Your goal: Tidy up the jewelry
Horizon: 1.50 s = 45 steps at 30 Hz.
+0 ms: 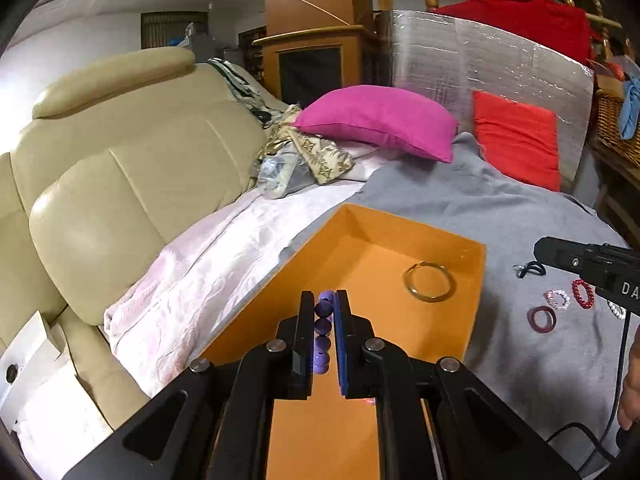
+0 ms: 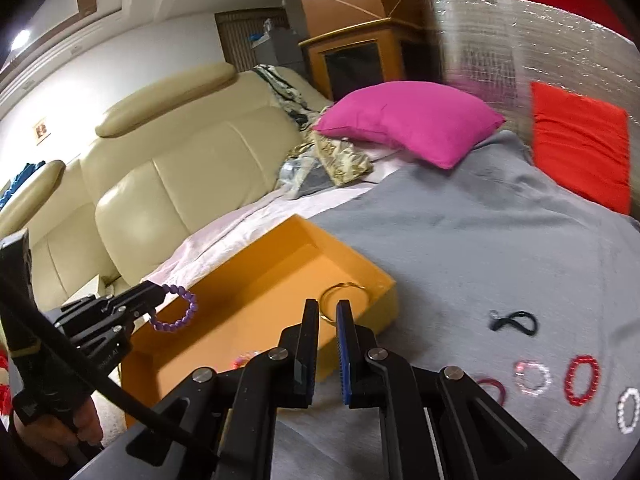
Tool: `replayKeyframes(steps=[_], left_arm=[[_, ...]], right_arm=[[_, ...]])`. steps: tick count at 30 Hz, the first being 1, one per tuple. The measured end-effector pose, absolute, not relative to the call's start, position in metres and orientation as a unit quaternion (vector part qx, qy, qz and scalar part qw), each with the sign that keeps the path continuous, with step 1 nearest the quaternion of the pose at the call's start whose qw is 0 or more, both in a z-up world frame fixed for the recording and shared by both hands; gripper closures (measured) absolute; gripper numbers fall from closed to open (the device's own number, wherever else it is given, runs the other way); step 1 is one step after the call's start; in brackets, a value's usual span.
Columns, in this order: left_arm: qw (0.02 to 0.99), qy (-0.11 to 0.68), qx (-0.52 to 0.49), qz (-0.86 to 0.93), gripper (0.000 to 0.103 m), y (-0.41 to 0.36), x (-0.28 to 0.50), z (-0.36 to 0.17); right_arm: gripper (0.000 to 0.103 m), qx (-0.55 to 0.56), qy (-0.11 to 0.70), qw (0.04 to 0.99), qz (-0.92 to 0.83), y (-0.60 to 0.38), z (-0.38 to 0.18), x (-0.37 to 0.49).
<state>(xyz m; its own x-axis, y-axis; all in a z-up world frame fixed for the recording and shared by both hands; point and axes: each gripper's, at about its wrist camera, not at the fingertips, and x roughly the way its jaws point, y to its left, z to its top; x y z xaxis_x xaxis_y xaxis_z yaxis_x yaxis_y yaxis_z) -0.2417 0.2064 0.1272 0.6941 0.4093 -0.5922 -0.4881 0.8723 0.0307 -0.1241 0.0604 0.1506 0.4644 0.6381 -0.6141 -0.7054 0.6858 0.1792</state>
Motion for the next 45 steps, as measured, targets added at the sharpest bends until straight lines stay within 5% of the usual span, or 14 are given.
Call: replayKeyframes(steps=[14, 18, 26, 28, 30, 33, 35, 40, 45], left_arm=[[0.92, 0.297, -0.053, 0.249, 0.093, 0.203, -0.244, 0.132], [0.922, 0.299, -0.046, 0.243, 0.093, 0.196, -0.24, 0.133], [0.928, 0.301, -0.018, 0.217, 0.093, 0.171, -0.224, 0.135], [0.928, 0.305, -0.015, 0.212, 0.093, 0.166, -0.219, 0.134], [0.927, 0.309, -0.012, 0.21, 0.093, 0.163, -0.215, 0.132], [0.926, 0.313, -0.012, 0.212, 0.093, 0.161, -0.213, 0.129], [0.925, 0.315, -0.012, 0.212, 0.093, 0.161, -0.212, 0.127], [0.924, 0.318, -0.016, 0.212, 0.093, 0.165, -0.211, 0.124], [0.923, 0.315, -0.032, 0.218, 0.093, 0.173, -0.215, 0.123]], right_arm=[[0.093, -0.044, 0.4, 0.855, 0.327, 0.005, 0.122, -0.091], [0.074, -0.023, 0.432, 0.848, 0.306, -0.026, 0.109, -0.076], [0.07, 0.014, 0.474, 0.837, 0.273, -0.077, 0.08, -0.055], [0.065, 0.018, 0.477, 0.835, 0.273, -0.078, 0.075, -0.053], [0.048, 0.02, 0.478, 0.835, 0.271, -0.074, 0.07, -0.049], [0.048, 0.004, 0.481, 0.84, 0.253, -0.063, 0.057, -0.04], [0.052, -0.02, 0.487, 0.84, 0.238, -0.052, 0.046, -0.032], [0.095, -0.118, 0.472, 0.847, 0.214, -0.026, 0.036, -0.038], [0.097, -0.136, 0.455, 0.854, 0.212, -0.023, 0.053, -0.05]])
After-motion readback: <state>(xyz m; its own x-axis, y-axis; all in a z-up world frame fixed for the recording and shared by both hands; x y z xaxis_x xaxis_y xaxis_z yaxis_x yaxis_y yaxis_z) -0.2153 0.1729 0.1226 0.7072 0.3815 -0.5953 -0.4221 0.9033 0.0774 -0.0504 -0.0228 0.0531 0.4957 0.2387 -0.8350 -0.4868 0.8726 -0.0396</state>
